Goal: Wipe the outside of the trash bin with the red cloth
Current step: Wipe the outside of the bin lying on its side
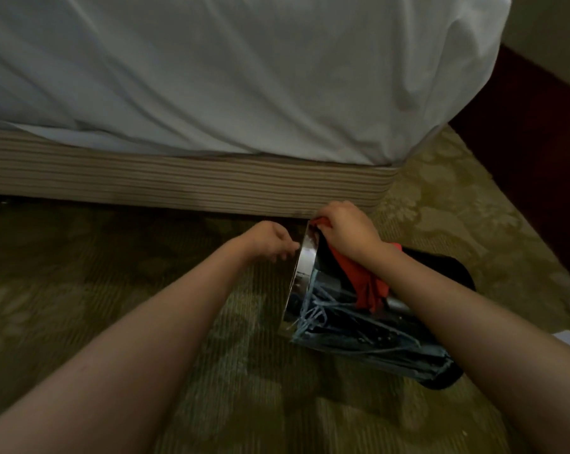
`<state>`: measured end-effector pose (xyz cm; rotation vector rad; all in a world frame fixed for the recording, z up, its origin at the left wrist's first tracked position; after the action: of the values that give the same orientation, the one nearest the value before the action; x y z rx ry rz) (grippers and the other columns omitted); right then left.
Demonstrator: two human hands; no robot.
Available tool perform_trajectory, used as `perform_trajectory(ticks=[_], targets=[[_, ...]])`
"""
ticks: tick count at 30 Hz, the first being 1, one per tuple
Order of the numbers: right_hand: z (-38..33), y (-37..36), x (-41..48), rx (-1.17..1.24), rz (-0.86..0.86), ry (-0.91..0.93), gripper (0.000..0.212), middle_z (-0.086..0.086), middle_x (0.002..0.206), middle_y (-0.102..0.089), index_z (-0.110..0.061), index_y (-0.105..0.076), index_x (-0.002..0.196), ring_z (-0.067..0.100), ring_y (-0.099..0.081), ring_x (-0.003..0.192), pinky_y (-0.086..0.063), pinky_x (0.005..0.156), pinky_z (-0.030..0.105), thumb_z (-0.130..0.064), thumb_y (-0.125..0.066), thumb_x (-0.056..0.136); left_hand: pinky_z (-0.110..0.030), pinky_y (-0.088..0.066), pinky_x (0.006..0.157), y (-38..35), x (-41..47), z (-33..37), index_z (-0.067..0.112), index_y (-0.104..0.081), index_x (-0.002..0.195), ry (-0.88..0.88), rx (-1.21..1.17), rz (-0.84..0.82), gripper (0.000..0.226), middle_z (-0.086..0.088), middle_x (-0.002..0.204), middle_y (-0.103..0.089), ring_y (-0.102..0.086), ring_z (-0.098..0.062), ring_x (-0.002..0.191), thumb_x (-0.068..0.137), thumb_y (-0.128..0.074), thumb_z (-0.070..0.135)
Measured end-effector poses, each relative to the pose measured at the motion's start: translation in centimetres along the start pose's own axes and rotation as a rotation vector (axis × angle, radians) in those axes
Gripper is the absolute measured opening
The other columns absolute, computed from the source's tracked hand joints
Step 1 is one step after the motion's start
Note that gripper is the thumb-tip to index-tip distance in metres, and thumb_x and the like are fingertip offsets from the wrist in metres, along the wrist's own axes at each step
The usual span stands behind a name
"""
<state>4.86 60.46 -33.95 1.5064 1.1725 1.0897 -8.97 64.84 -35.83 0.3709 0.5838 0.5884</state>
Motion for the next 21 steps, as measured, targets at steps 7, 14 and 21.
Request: perform_trajectory(ticks=[7,14,21], targets=[[-0.8,-0.5,-2.0,0.026,0.06,0.122,0.022,0.002,0.104,-0.063,-0.018,-0.068,0.105,0.024,-0.051,0.096,-0.044,0.082,0.037,-0.015,-0.054,0.089,-0.02,-0.043,0.057,-1.8,-0.2,0.2,0.009,-0.056,0.074,0.087,0.036,-0.067,0.019,-0.002,0.067,-0.052,-0.047,-0.013,0.06,0.092,-0.05,0.007],[-1.1,-0.1,-1.9,-0.047,0.07,0.088,0.024,0.001,0.108,-0.061,-0.019,-0.066,0.109,0.022,-0.047,0.099,-0.04,0.08,0.033,-0.018,-0.048,0.092,-0.023,-0.046,0.077,-1.4,-1.4,-0.1,0.013,-0.061,0.08,0.078,0.151,-0.181,0.018,-0.001,0.081,-0.061,-0.054,-0.014,0.078,0.092,-0.055,0.026],[-5.2,0.4,-6.6,-0.055,-0.02,0.359,0.027,0.006,0.108,-0.061,-0.01,-0.066,0.111,0.027,-0.052,0.091,-0.046,0.075,0.042,-0.012,-0.054,0.087,-0.012,-0.037,0.049,-1.6,-1.6,-0.1,0.012,-0.054,0.068,-0.036,0.075,-0.091,0.021,-0.001,0.066,-0.052,-0.045,-0.012,0.06,0.09,-0.058,0.014]])
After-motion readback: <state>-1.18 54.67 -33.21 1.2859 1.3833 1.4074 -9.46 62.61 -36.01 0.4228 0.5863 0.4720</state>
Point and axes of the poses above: each hand's wrist, its own x-axis towards the middle knuckle, its own y-axis out of the back of the hand, z = x × y, the point moved 5 cm from there along x, towards the middle knuckle
